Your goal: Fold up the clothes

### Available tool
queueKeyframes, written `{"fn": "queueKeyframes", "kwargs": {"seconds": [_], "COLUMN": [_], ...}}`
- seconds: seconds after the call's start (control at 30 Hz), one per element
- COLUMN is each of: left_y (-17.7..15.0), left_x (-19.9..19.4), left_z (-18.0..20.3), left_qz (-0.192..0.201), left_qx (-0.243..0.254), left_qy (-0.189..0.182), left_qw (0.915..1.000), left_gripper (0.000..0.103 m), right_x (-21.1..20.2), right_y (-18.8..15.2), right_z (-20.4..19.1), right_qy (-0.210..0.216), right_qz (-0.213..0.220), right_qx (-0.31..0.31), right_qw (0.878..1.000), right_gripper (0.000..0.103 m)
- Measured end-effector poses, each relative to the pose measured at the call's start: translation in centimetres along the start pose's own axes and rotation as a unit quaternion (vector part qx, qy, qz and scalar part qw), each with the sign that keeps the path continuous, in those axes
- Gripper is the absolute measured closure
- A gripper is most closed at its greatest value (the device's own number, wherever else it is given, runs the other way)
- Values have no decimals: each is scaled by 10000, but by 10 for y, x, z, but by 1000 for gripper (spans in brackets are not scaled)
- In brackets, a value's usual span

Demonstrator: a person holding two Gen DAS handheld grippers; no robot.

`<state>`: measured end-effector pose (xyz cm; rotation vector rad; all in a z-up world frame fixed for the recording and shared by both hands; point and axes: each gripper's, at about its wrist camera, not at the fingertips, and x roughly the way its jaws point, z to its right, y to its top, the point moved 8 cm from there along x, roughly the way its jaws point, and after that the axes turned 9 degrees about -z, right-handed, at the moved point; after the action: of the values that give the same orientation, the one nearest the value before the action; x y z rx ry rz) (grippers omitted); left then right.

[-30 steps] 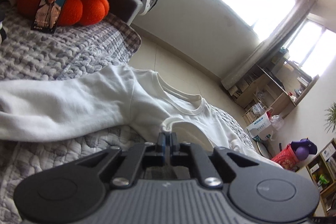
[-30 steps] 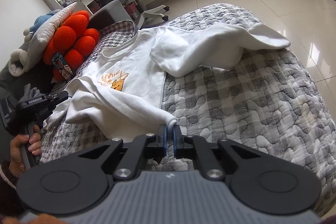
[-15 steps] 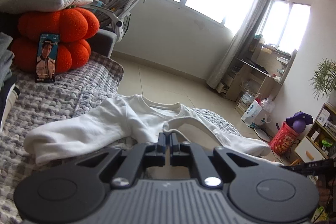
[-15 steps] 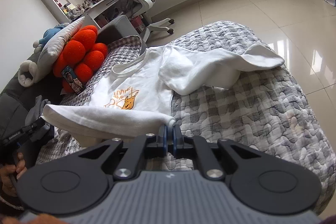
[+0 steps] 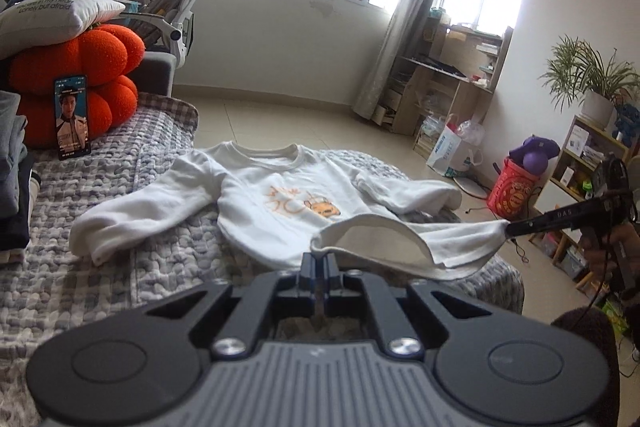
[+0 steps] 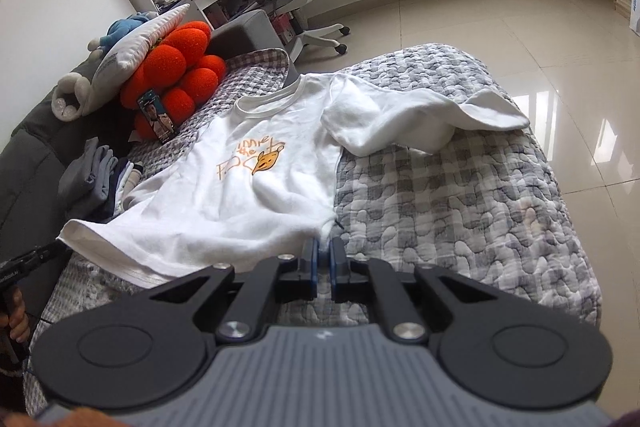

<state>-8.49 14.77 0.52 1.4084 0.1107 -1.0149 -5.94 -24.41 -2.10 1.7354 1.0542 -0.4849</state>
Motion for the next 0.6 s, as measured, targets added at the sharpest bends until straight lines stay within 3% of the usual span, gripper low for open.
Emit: {"fn": "queueKeyframes", "kwargs": {"seconds": [0.27,0.43,0.6], "left_y": [-36,-52,-50], "left_x": [6,16,15], "left_z": [2,-6,-20], "left_qz": [-659,-1104,-1090], "left_qx": [206,193,-61], "left_qy": [54,52,90], "left_qw": [9976,9937,9940], "left_gripper": [100,99,98], "right_x": [5,11,9], "right_y": [-25,-35,-34], "right_z": [-8,-2,7], "right_qy": [-238,-244,-287], "right_qz": [-414,-693,-703], "right_qx": [-323,-188,-26], "right_qw": [9983,9971,9971], "right_gripper": [96,94,87]}}
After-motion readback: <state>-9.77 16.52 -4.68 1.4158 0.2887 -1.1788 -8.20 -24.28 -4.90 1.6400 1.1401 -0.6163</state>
